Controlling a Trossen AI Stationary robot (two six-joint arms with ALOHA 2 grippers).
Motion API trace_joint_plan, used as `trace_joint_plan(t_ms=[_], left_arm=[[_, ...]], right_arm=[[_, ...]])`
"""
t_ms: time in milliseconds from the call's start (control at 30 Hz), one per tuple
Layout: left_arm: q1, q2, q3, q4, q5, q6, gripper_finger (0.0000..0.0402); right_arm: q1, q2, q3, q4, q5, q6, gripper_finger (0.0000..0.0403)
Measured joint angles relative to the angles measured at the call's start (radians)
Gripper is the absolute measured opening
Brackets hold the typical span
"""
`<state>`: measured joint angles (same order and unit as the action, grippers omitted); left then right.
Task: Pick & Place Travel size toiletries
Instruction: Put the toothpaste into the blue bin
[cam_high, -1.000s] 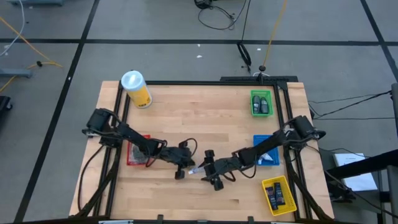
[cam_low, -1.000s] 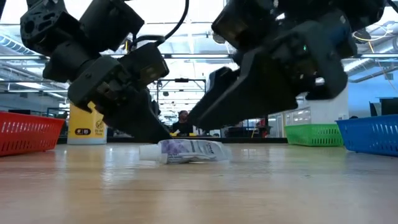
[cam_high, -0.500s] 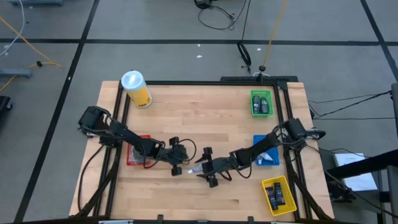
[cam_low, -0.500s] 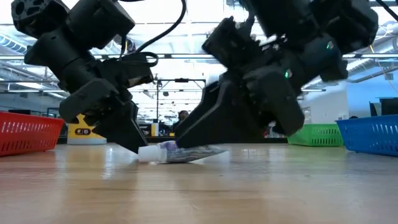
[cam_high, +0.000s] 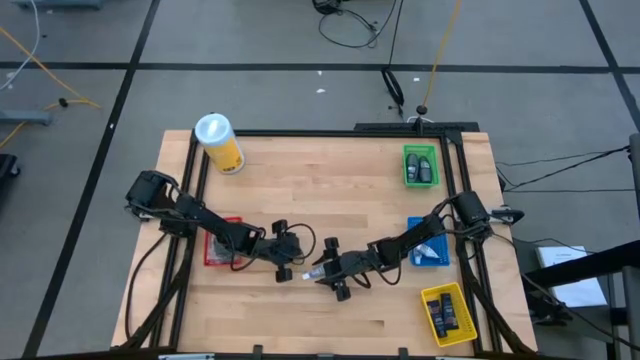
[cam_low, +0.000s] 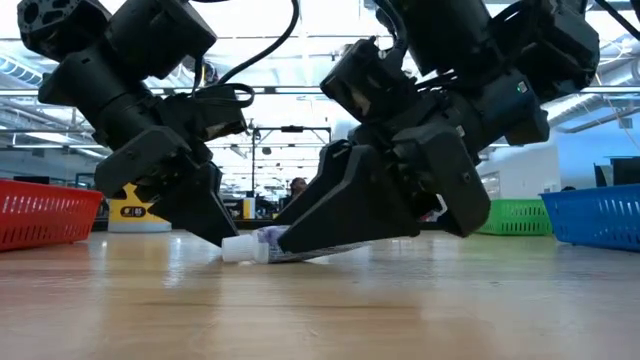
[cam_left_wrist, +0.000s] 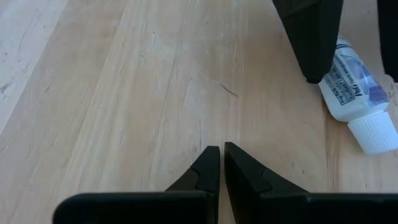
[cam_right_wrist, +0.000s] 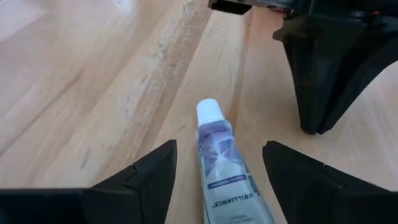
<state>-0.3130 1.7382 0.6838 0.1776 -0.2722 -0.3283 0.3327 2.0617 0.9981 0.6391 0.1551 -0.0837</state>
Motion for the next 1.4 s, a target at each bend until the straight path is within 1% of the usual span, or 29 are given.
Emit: trace_joint_plan(t_ms=[267, 400, 567, 733, 833, 933, 1033, 1333, 1400], left_arm=[[0.0, 0.0, 0.0, 0.0, 0.0, -0.003, 0.0021], [0.0, 0.0, 0.0, 0.0, 0.0, -0.006, 0.0021], [0.0, 0.0, -0.001, 0.0, 0.0, -0.007, 0.0021], [0.0, 0.0, -0.001, 0.001, 0.0, -0.008, 0.0021], [0.0, 0.0, -0.001, 0.003, 0.0, -0.008, 0.0021], [0.0, 0.0, -0.001, 0.004, 0.0, -0.01, 0.0021], [0.0, 0.0, -0.001, 0.005, 0.0, -0.01, 0.0021], [0.0, 0.0, -0.001, 0.006, 0.0, -0.016, 0.0021], [0.0, 0.0, -0.001, 0.006, 0.0, -0.016, 0.0021]], right_arm=[[0.0, 0.0, 0.0, -0.004, 0.0, -0.008, 0.0204], [-0.007, 0.0, -0.03, 0.015, 0.0, 0.0, 0.0201], [-0.025, 0.0, -0.084, 0.1, -0.002, 0.044, 0.0201], [-0.029, -0.001, -0.107, 0.123, -0.003, 0.071, 0.0207], [-0.029, -0.001, -0.108, 0.128, -0.03, 0.075, 0.0224], [-0.029, -0.001, -0.108, 0.142, -0.028, 0.095, 0.0243], [-0.029, -0.001, -0.108, 0.173, -0.028, 0.099, 0.0252], [-0.016, -0.001, -0.122, 0.25, -0.027, 0.064, 0.0242], [-0.017, 0.024, -0.134, 0.304, -0.027, 0.069, 0.0239]])
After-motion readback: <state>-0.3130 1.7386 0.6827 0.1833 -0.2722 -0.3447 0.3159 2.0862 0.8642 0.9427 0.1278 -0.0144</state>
